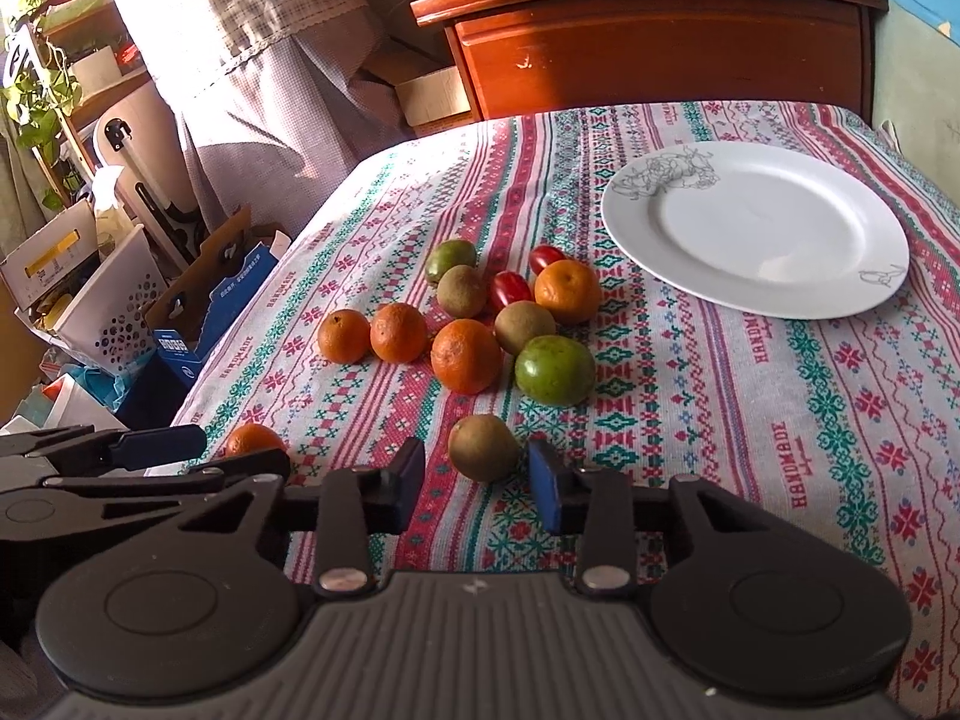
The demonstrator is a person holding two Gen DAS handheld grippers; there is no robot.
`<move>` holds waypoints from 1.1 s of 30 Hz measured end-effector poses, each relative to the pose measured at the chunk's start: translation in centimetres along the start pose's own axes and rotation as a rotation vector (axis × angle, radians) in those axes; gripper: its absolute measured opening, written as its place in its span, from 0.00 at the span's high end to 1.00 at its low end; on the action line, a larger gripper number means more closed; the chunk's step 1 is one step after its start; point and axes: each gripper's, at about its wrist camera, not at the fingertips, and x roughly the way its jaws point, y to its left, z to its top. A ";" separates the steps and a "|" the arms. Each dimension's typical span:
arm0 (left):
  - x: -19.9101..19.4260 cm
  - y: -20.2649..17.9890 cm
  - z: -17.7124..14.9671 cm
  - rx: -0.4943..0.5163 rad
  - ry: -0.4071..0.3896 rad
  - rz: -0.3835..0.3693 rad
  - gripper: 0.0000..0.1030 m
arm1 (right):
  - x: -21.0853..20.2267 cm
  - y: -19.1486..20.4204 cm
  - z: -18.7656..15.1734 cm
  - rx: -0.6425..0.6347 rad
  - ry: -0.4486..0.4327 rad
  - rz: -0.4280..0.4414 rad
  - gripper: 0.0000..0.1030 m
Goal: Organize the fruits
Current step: 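Grasp a tangerine with the left tool while the right tool grasps a brown kiwi, then carry both fruits over the white plate and open both tools to release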
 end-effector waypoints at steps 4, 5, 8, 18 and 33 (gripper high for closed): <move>0.3 -0.1 0.0 0.000 -0.003 -0.002 0.44 | 0.0 -0.2 0.0 0.007 -0.002 0.000 0.72; 0.3 -0.1 0.0 -0.003 -0.003 -0.004 0.45 | 0.1 -0.2 0.0 0.008 -0.003 -0.001 0.73; 0.5 -0.2 0.1 -0.003 -0.004 -0.013 0.50 | 0.1 -0.3 0.0 0.013 -0.004 0.000 0.74; 0.8 -0.2 0.0 -0.016 -0.009 -0.053 0.70 | 0.0 -0.4 0.1 0.017 -0.004 -0.001 0.74; 0.3 -0.5 0.8 -0.054 -0.044 -0.069 0.75 | -0.8 -1.4 0.3 0.080 -0.023 0.001 0.75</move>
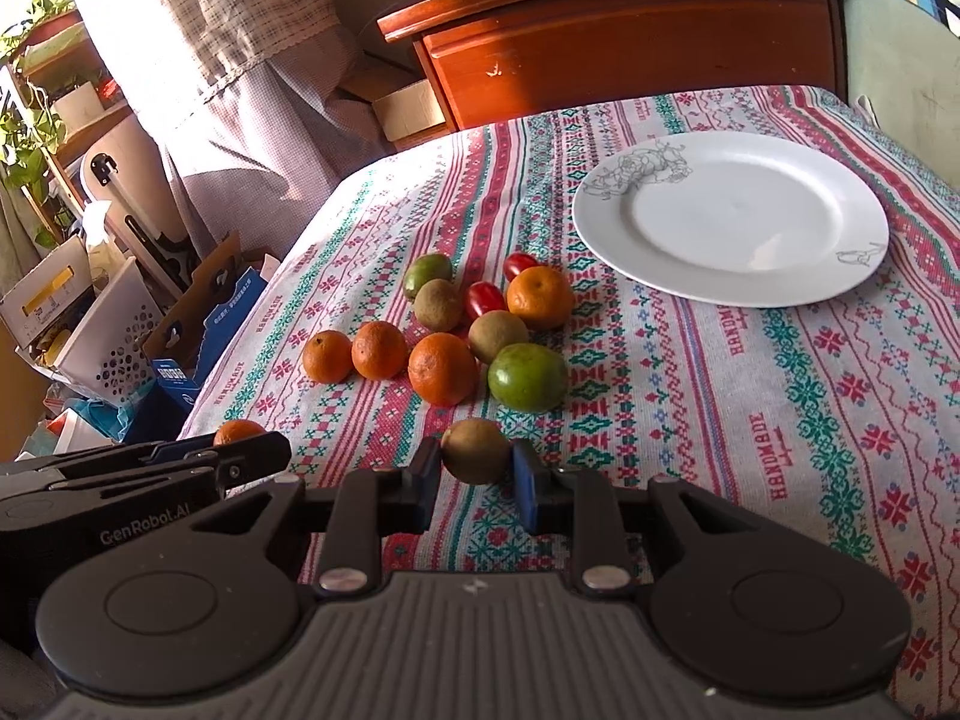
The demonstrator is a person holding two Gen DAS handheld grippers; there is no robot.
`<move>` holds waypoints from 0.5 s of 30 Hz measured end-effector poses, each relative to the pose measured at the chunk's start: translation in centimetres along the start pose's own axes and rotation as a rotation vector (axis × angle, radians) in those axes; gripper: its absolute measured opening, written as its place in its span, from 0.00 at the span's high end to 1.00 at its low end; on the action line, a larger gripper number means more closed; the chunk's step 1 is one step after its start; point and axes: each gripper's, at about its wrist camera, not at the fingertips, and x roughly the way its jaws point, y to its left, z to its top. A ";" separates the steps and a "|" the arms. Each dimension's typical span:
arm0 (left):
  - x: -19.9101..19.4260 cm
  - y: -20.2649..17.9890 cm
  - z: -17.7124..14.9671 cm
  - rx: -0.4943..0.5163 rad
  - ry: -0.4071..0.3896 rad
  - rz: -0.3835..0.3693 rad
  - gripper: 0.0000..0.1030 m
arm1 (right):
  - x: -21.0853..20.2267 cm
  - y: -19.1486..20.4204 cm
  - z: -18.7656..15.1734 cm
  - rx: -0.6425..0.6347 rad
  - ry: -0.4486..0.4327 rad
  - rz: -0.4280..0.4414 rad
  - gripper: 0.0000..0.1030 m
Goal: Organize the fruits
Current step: 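Carry both fruits over the white plate and open both tools to release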
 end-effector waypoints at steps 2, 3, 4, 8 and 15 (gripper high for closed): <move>-0.1 0.0 0.4 -0.024 -0.005 -0.021 0.75 | -0.4 -0.2 0.2 0.004 -0.013 -0.002 0.75; -0.1 -0.1 0.6 -0.028 -0.009 -0.026 0.75 | -0.5 -0.4 0.3 0.007 -0.019 -0.002 0.75; 0.0 -0.3 0.8 -0.032 -0.012 -0.031 0.75 | -0.7 -0.5 0.6 0.011 -0.026 -0.003 0.75; 0.3 -0.5 1.7 -0.073 -0.011 -0.073 0.75 | -1.4 -1.6 1.7 0.036 -0.043 -0.008 0.75; 0.6 -2.2 4.7 -0.092 -0.037 -0.144 0.75 | -2.5 -3.8 5.6 0.036 -0.079 -0.032 0.75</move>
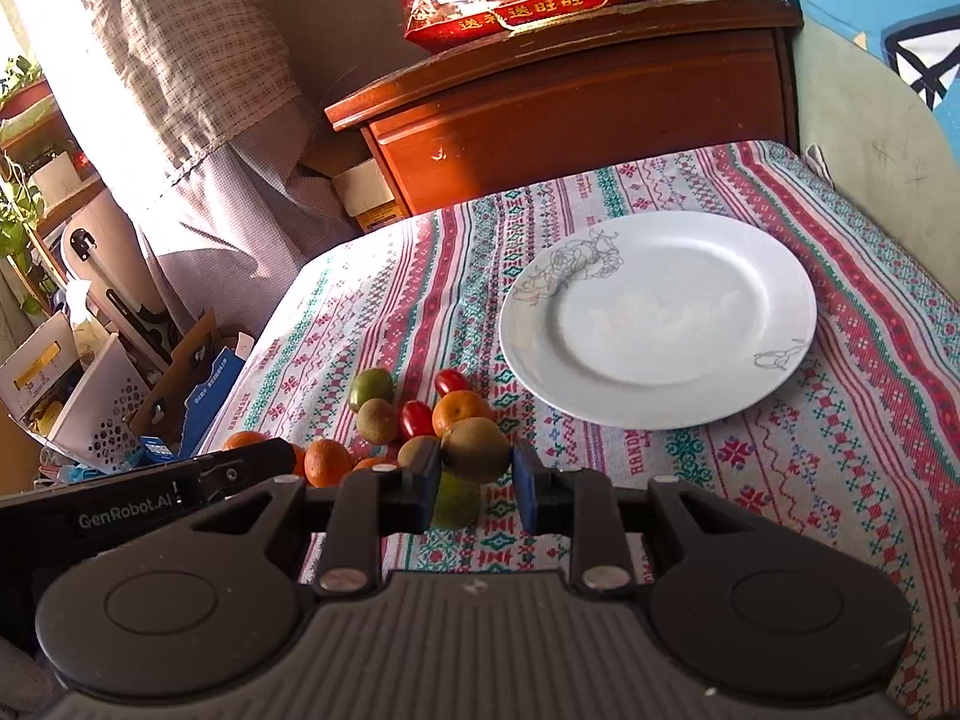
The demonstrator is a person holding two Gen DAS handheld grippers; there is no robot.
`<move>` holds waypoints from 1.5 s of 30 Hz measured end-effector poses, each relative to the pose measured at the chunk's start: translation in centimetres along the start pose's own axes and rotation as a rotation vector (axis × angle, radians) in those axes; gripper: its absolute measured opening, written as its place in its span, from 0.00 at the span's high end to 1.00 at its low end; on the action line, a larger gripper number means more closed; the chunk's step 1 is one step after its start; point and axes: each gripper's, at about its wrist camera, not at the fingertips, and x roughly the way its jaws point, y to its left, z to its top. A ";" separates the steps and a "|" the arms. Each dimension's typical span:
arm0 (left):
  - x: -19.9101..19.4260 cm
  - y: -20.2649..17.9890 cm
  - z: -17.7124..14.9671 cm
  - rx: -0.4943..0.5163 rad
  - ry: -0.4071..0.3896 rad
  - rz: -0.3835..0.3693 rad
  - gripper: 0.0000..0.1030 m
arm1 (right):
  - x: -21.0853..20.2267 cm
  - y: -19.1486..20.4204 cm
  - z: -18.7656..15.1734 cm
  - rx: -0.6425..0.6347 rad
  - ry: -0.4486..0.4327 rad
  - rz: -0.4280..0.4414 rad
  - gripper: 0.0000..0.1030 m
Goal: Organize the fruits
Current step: 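Carry both fruits over the white plate and open both tools to release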
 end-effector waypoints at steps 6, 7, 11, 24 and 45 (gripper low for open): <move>1.7 -2.4 2.4 -0.012 0.006 -0.093 0.75 | 0.5 -2.6 2.7 -0.002 0.014 -0.029 0.75; 2.2 -3.0 2.7 -0.003 0.009 -0.106 0.75 | 0.6 -3.1 3.0 -0.001 0.016 -0.035 0.75; 4.2 -5.2 3.8 0.066 0.027 -0.138 0.75 | 1.5 -5.1 3.5 0.031 0.035 -0.061 0.75; 10.1 -7.8 4.9 0.144 0.083 -0.155 0.75 | 3.7 -9.3 3.7 0.134 0.070 -0.087 0.75; 10.1 -7.9 6.5 0.073 0.062 -0.124 0.64 | 3.8 -12.7 5.4 0.222 0.007 -0.243 0.72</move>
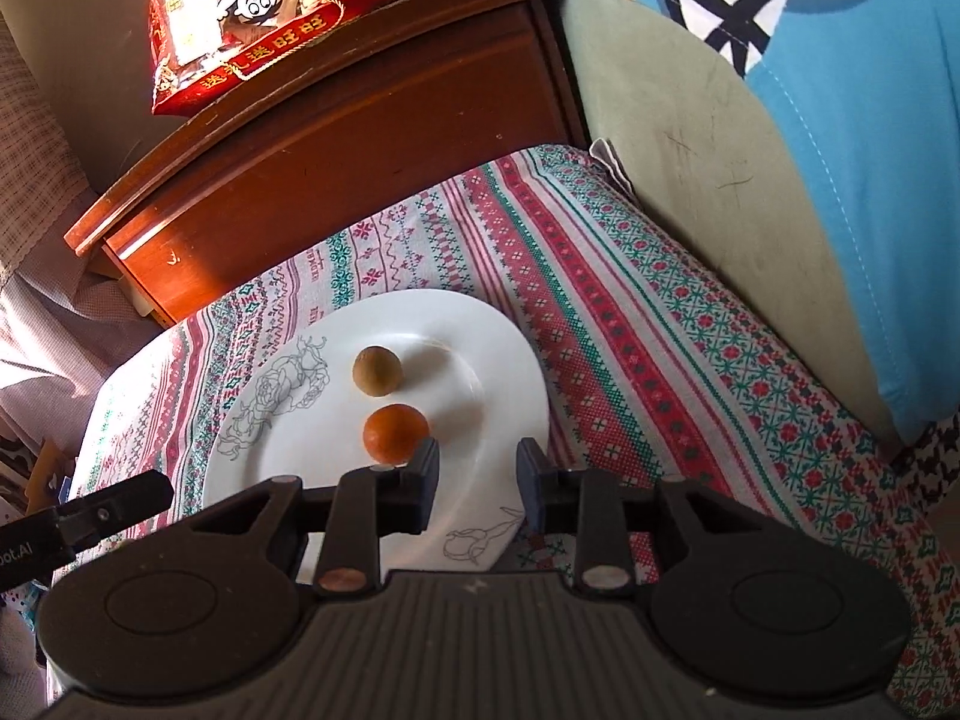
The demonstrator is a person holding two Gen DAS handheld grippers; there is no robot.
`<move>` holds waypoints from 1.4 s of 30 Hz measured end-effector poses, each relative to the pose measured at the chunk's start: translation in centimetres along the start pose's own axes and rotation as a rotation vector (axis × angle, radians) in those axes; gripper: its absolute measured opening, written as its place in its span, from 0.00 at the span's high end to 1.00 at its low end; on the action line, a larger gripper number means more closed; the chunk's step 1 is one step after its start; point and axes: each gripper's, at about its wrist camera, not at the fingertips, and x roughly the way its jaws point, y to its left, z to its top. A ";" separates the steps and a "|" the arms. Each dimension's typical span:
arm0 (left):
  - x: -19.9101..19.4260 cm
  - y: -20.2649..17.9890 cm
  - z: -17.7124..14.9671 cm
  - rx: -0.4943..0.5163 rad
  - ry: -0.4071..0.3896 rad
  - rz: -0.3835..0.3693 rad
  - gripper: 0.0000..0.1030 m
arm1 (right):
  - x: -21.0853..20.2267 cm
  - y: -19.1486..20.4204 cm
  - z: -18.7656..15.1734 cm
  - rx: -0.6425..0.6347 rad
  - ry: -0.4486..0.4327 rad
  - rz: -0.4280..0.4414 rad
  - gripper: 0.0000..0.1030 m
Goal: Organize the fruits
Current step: 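Carry both fruits over the white plate and open both tools to release, then withdraw both open tools from the plate back toward the fruit cluster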
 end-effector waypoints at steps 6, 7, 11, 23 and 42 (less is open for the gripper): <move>-1.9 0.7 0.1 -0.007 -0.024 0.011 0.63 | -0.3 -0.1 0.2 -0.015 -0.021 -0.028 0.70; -2.1 0.9 0.1 -0.013 -0.027 0.010 0.63 | -0.1 -0.2 0.1 -0.013 -0.013 -0.030 0.70; -2.9 1.7 0.2 -0.027 -0.037 0.025 0.61 | 0.3 0.0 -0.2 -0.023 0.006 -0.042 0.68; -4.9 4.1 -0.4 -0.036 -0.039 0.102 0.50 | 1.1 0.4 -0.7 -0.003 0.053 -0.012 0.57; -7.6 7.3 -3.3 -0.081 -0.003 0.197 0.49 | -0.5 3.3 -3.1 -0.069 0.076 0.024 0.57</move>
